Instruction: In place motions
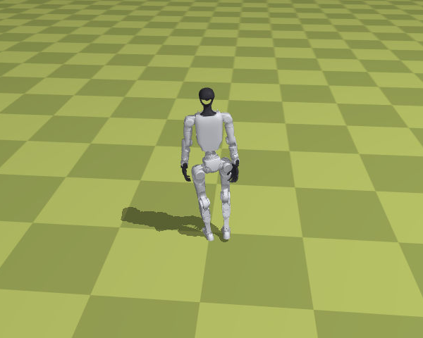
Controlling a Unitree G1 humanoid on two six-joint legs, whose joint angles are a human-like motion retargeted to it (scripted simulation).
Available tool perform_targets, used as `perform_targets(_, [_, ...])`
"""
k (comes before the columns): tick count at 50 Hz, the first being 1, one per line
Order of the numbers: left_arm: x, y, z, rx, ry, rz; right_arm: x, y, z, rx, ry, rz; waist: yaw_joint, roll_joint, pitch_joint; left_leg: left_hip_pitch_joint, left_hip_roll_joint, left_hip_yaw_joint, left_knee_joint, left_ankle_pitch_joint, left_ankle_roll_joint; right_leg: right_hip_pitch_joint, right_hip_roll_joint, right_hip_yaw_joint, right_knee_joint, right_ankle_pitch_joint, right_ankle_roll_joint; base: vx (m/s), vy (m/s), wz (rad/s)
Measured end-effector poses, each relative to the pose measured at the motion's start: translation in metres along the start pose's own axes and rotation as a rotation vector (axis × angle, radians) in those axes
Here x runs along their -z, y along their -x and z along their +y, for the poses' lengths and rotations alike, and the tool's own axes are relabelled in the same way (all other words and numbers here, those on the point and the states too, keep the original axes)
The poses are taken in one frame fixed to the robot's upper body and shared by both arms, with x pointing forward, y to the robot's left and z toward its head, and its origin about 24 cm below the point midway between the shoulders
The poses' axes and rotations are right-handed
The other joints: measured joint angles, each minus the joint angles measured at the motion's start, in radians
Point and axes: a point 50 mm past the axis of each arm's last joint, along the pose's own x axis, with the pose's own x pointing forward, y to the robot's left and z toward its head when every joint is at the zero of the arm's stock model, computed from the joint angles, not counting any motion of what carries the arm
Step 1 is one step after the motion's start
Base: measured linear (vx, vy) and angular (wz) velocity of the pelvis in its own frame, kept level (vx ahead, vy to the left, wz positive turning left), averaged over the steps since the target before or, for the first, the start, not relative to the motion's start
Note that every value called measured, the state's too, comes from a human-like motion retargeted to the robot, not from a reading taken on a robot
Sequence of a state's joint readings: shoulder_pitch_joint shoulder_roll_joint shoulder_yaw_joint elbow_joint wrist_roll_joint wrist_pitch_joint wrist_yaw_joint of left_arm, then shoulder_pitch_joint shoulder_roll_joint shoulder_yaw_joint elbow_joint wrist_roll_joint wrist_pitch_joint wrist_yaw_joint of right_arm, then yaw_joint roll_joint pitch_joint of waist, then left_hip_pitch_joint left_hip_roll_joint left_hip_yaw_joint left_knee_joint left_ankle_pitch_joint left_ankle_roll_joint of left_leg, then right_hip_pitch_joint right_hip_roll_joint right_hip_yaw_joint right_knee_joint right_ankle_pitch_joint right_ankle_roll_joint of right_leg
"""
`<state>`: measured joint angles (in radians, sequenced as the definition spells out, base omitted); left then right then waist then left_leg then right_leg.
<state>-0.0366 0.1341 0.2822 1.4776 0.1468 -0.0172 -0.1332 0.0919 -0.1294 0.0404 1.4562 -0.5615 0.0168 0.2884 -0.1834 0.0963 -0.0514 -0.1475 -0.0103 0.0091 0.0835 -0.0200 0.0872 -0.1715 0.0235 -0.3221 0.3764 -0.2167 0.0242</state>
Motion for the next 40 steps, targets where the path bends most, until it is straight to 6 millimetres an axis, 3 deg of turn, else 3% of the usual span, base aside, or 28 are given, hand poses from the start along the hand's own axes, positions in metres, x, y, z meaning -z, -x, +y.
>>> perform_targets(2, [-0.004,0.0,0.001,-0.003,-0.012,-0.011,0.0,0.0,0.0,0.004,0.031,0.001,-0.017,-0.042,0.011,0.021,-0.048,-0.028,-0.009,0.009,0.005,0.008,0.009,0.037,-0.102,0.052,-0.018,0.01,-0.11,1.25])
perform_targets(3, [-0.006,0.0,0.001,-0.004,-0.016,-0.016,-0.001,0.0,0.0,0.006,0.047,0.001,-0.01,-0.063,0.014,0.035,-0.065,-0.026,-0.016,0.01,0.006,0.017,0.012,0.046,-0.143,0.089,-0.069,0.02,-0.07,0.36])
perform_targets(4, [-0.008,0.0,0.002,-0.002,-0.018,-0.021,-0.002,0.0,-0.001,0.008,0.06,0.0,0.016,-0.081,0.013,0.042,-0.075,-0.009,-0.023,0.011,0.007,0.033,0.004,0.046,-0.149,0.076,-0.078,0.02,-0.05,-0.38])
perform_targets(5, [-0.01,0.0,0.002,0.002,-0.021,-0.024,-0.004,0.0,-0.002,0.009,0.071,-0.001,0.052,-0.097,0.01,0.045,-0.081,0.015,-0.03,0.012,0.008,0.052,-0.009,0.042,-0.138,0.037,-0.066,0.0,0.0,0.0])
perform_targets(12, [-0.005,-0.002,-0.014,0.042,0.018,-0.016,-0.019,0.003,-0.013,0.051,0.074,-0.053,0.069,-0.102,0.017,0.048,-0.087,0.013,-0.034,0.011,0.005,0.049,-0.004,0.055,-0.185,0.088,-0.059,-0.03,0.01,0.03])
perform_targets(18, [0.001,-0.001,-0.008,0.028,-0.026,0.009,-0.034,0.004,-0.014,0.047,0.061,-0.121,0.049,-0.11,0.021,0.041,-0.085,0.038,-0.002,-0.022,-0.003,0.029,0.0,0.113,-0.192,0.101,-0.054,-0.04,0.01,-0.32])
perform_targets(26, [-0.009,-0.001,-0.008,0.022,0.016,-0.027,-0.023,0.004,-0.014,0.048,0.104,-0.071,0.103,-0.165,0.018,0.012,-0.119,0.059,0.099,-0.023,-0.016,-0.003,-0.027,0.244,-0.203,0.142,-0.042,-0.03,0.06,-1.03])
perform_targets(32, [-0.016,-0.001,-0.007,0.025,-0.008,-0.047,-0.006,0.003,-0.013,0.056,0.045,-0.025,0.079,-0.144,0.013,0.008,-0.133,-0.147,0.103,-0.035,-0.01,-0.032,-0.001,0.321,-0.192,0.16,-0.029,-0.03,0.0,-0.85])
perform_targets(35, [-0.022,-0.001,-0.007,0.027,-0.034,-0.054,-0.004,0.003,-0.014,0.066,0.023,-0.02,0.016,-0.11,0.017,0.006,-0.108,-0.108,0.089,-0.061,0.038,-0.058,0.021,0.338,-0.176,0.167,-0.017,-0.11,-0.03,-0.45])
perform_targets(40, [-0.037,0.0,-0.005,0.037,-0.076,-0.077,-0.013,0.004,-0.017,0.091,0.019,-0.044,-0.093,-0.077,0.055,0.001,-0.051,0.009,0.106,-0.09,0.042,-0.098,0.053,0.394,-0.162,0.171,-0.002,-0.23,0.03,-1.19])
